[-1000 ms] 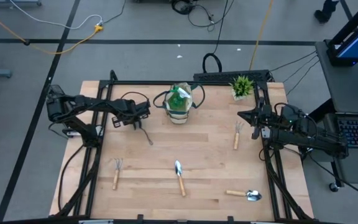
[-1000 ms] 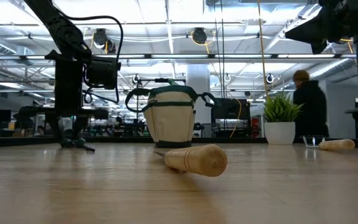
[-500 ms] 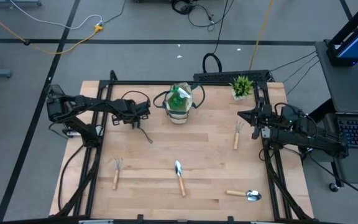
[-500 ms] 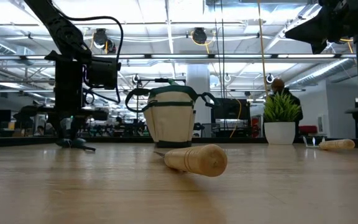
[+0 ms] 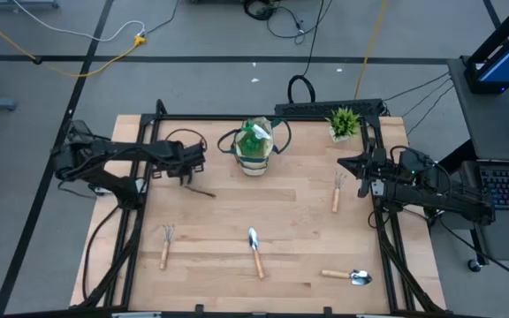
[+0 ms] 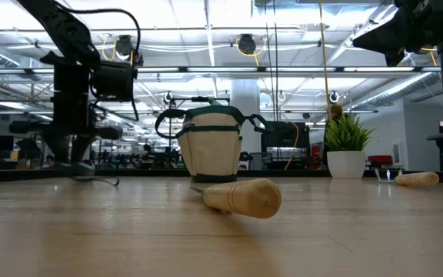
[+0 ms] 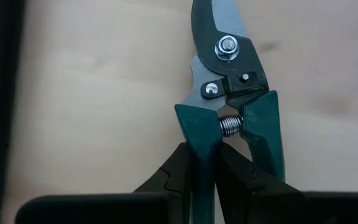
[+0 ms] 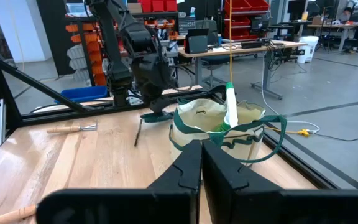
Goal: Pick & Place Garden tools in Gardening bag
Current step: Put the green shear scissors into the gardening bag
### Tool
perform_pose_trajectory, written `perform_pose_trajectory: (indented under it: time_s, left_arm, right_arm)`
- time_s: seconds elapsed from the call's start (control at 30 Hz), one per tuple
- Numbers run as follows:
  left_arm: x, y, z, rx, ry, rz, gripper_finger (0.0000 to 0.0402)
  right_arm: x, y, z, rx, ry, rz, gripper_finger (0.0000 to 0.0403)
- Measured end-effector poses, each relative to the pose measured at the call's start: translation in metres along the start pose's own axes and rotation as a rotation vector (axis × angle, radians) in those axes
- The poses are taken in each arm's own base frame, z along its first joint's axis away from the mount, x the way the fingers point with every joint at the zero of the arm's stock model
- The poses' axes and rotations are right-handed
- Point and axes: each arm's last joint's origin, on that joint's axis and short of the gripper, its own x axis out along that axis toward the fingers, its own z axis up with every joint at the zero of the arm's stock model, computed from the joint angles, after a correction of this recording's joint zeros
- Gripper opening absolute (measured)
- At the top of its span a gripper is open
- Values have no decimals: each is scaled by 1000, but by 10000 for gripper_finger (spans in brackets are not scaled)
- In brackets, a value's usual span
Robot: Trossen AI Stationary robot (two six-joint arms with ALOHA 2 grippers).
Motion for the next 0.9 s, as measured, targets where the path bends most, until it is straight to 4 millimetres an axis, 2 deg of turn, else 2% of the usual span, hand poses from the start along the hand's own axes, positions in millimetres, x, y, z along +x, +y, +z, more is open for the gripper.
perform_pose_trajectory:
  time_s: [0.4,0.67,0.9]
  left_arm:
    - [-38,19,1,33,60,-216,50]
    - [-67,37,3,-3,24,-409,50]
    - [-110,47,12,2,-67,-607,50]
  right_arm:
    - [0,0,5,-2,-54,3,4]
    - [0,1,10,-54,-102,3,4]
    - [0,1,10,-63,-101,3,4]
